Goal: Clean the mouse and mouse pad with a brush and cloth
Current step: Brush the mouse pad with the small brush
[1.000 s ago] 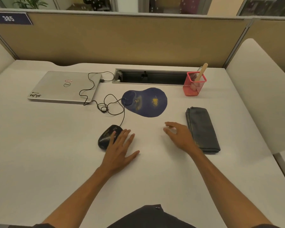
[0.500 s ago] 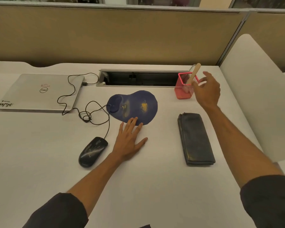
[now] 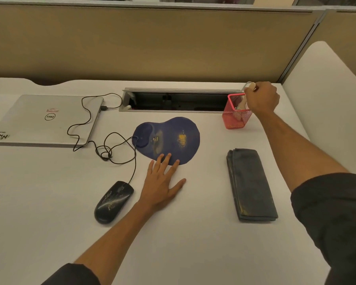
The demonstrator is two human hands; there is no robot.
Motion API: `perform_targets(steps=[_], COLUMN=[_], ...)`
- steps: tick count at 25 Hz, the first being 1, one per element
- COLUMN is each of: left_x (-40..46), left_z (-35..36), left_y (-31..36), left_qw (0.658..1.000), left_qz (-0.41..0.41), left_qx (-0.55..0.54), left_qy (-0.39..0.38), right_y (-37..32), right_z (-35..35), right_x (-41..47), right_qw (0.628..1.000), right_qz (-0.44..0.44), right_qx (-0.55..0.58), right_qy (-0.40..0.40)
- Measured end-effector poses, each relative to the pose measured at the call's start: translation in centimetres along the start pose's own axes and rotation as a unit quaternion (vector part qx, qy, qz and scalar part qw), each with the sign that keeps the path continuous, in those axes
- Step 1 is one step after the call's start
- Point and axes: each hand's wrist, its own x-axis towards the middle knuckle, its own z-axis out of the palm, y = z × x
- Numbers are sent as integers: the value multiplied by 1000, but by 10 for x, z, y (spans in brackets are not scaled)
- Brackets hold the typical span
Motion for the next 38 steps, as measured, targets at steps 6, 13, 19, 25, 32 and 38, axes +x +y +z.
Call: perform_targets(steps=[6, 13, 19, 25, 32, 38], left_x=[-6, -12, -11, -6, -4, -4], left_z=[-1, 0, -1, 4, 6, 6], left_y=[5, 11, 11, 7, 5, 6], left_qw=[1000, 1000, 999, 1000, 1000, 1000], left_qz=[-3, -13, -7, 4, -7, -9], left_qx=[5, 4, 11, 6, 10, 18], left_qy=[12, 23, 48, -7, -24, -17], right_y=[-11, -46, -56, -42, -77, -70], right_z=[-32, -61, -5, 31, 53, 49], right_x=[-7, -55, -138, -161, -144, -115], right_qw=[991, 956, 966, 967, 950, 964], right_qz=[-78, -175, -224, -207, -174, -181], right_qx=[-33, 83, 128, 14, 82, 71], right_qy=[102, 220, 12, -146, -246, -179])
